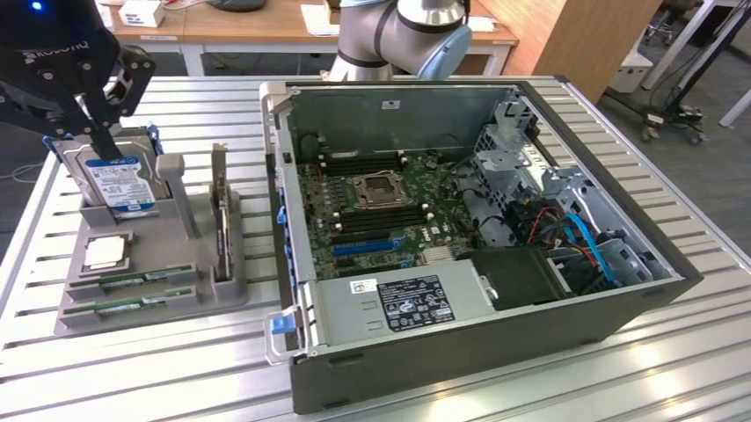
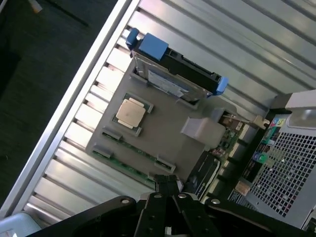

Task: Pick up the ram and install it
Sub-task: 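Pick up the ram and move it above insertion slot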

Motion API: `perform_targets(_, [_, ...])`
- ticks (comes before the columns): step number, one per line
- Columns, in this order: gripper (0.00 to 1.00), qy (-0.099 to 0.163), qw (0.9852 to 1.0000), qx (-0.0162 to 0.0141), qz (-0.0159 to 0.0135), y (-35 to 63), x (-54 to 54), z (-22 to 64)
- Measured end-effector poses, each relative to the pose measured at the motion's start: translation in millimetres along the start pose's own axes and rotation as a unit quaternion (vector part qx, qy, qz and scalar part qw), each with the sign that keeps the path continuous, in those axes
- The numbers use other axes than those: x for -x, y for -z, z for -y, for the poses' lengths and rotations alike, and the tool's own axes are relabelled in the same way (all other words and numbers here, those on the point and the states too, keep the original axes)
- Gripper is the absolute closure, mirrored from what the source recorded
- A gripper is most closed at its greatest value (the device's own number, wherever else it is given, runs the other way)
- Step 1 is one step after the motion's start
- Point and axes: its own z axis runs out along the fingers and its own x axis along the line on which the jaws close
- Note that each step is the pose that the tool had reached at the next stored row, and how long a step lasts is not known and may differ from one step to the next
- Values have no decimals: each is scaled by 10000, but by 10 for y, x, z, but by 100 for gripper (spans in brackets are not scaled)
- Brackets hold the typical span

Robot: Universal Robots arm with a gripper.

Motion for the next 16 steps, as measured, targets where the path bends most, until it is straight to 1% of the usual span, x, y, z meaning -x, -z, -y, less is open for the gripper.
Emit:
perform_targets(4, [90, 346, 9994, 6, -16, 0, 0, 0])
perform_targets(8, [90, 697, 9976, 14, -32, 0, 0, 0])
perform_targets(12, [90, 1030, 9947, 18, -48, 0, 0, 0])
perform_targets(14, [90, 1197, 9928, 19, -57, 0, 0, 0])
perform_targets(16, [90, 1378, 9904, 23, -65, -1, 0, 0])
